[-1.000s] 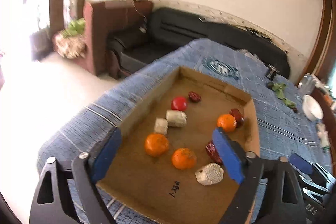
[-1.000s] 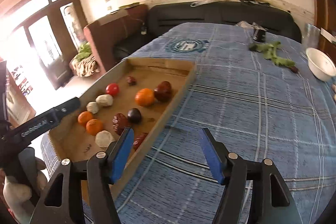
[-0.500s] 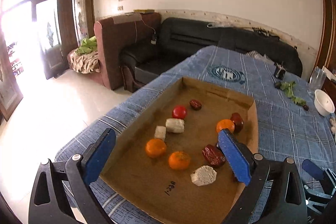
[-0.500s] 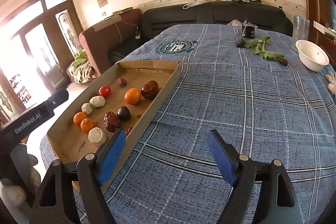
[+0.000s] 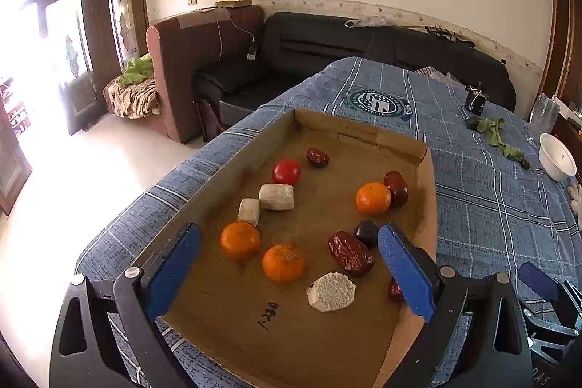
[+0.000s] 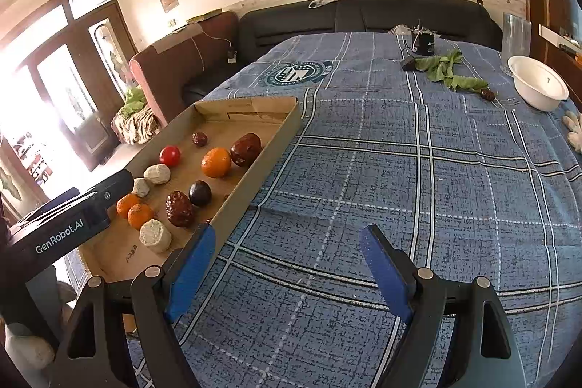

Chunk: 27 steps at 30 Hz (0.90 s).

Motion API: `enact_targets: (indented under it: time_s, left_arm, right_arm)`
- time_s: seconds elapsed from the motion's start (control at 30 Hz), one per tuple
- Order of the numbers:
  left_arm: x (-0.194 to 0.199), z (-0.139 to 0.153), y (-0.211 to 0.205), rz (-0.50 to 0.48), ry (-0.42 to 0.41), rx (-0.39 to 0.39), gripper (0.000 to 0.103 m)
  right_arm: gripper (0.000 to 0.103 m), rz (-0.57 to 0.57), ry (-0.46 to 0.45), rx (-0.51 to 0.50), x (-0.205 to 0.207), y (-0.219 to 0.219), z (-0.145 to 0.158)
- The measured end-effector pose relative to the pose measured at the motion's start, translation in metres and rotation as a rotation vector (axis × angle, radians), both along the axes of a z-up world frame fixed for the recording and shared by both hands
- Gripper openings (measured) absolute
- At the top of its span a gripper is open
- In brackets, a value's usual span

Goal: Organize fruits

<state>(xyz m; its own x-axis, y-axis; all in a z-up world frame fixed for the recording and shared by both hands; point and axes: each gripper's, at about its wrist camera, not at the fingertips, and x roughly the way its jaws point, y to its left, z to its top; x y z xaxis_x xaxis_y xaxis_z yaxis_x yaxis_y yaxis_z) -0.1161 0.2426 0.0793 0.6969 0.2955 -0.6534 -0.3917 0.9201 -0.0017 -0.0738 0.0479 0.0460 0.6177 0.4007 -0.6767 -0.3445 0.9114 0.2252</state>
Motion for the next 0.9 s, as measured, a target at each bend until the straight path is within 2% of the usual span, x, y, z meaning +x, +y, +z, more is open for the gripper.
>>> enact_targets:
  time_s: [0.23,0.73,0.83,0.9]
  left_arm:
    - [0.003,-0.003,0.001,-0.003,0.007,0.004,0.098]
    - [-0.011,0.004,0.001,0.000,-0.021,0.004,0.098]
    - [-0.017,0.008,0.000,0.023,-0.039,0.045,0.098]
    - [-0.027,0.015,-0.005,0.062,-0.082,0.118,0.098]
  right_arm:
    - [0.087,-0.002,0.013,-0.008,0.003,0.000,-0.003]
    - [0.090,0.012,-0.031,-0.040,-0.012,0.007,0.008]
    - [0.090,0.013,-0.045,-0.044,-0.018,0.008,0.012]
    - [0.090,0.014,-0.059,-0.048,-0.023,0.009,0.015]
